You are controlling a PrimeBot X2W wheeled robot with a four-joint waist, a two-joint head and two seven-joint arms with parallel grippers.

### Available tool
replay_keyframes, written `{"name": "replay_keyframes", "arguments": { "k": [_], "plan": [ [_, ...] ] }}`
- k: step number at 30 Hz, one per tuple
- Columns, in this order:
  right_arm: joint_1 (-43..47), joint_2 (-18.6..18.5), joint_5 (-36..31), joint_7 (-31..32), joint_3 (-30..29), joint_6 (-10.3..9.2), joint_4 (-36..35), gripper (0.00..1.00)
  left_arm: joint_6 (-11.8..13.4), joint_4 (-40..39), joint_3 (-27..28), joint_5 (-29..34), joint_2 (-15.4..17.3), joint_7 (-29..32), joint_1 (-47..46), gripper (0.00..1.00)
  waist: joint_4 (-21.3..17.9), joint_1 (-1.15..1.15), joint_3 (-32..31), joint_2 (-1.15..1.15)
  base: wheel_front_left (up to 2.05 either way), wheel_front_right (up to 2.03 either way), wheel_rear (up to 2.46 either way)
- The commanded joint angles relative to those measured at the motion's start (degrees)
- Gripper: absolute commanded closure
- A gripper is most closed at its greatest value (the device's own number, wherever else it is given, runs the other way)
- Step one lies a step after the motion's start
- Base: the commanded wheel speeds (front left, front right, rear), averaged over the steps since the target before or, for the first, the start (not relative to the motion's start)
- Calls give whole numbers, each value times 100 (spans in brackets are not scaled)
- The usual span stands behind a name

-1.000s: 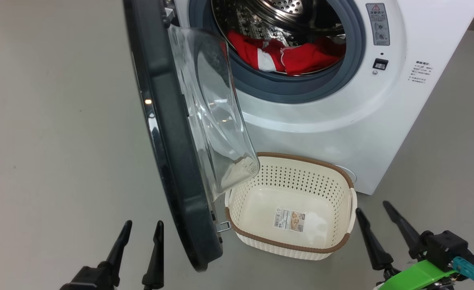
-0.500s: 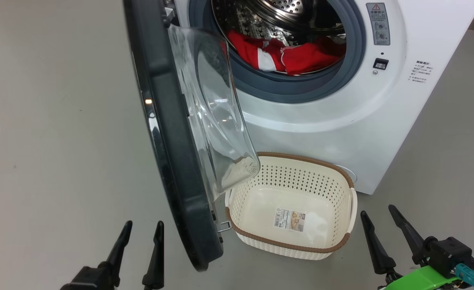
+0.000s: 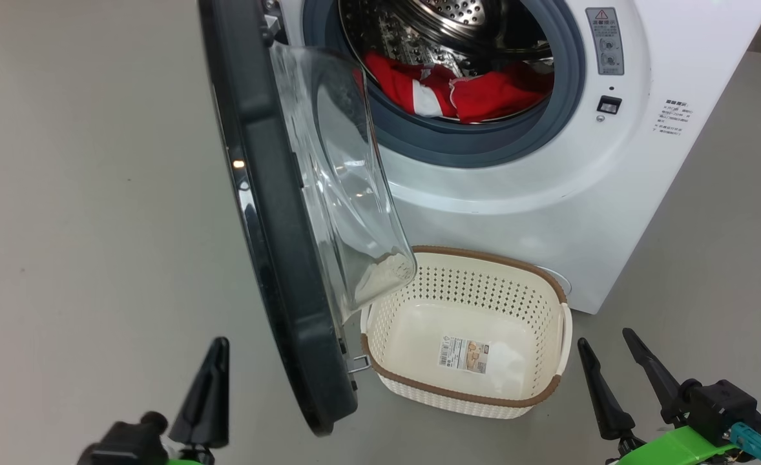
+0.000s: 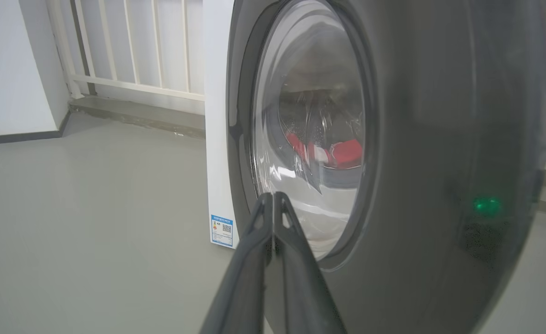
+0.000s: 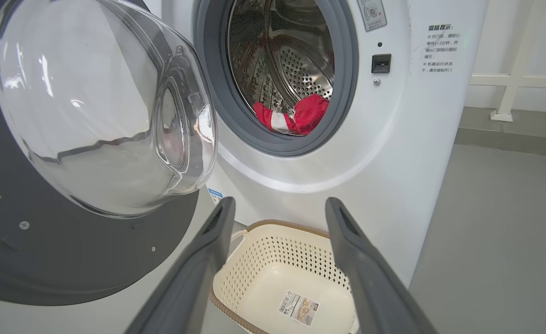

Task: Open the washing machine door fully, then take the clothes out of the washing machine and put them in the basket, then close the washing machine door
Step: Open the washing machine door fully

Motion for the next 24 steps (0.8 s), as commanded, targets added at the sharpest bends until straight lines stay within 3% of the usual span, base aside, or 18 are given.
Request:
{"name": "replay_keyframes", "arguments": {
  "k": [1,9,14,19,24],
  "plan": [
    [-50,-75,-43,-52,149,36,-150,0,42,-285,261,6,49,-44,-82,100,3,0,0,0,0,0,0],
    [-74,-102,22,-52,233,36,-194,0,278,-1715,500,28,49,-44,-150,100,-10,0,18,0,0,0,0],
    [-99,-113,29,-52,262,36,-213,0,241,-2424,42,193,49,-44,-137,100,-23,0,44,0,0,0,0],
    [-134,-116,35,-52,272,36,-227,0,84,-2441,-714,418,49,-44,-95,100,-54,0,68,0,0,0,0],
    [-166,-110,26,-52,276,36,-238,0,-120,-1902,-1371,243,49,-44,-18,100,-93,0,96,0,0,0,0]
  ]
}}
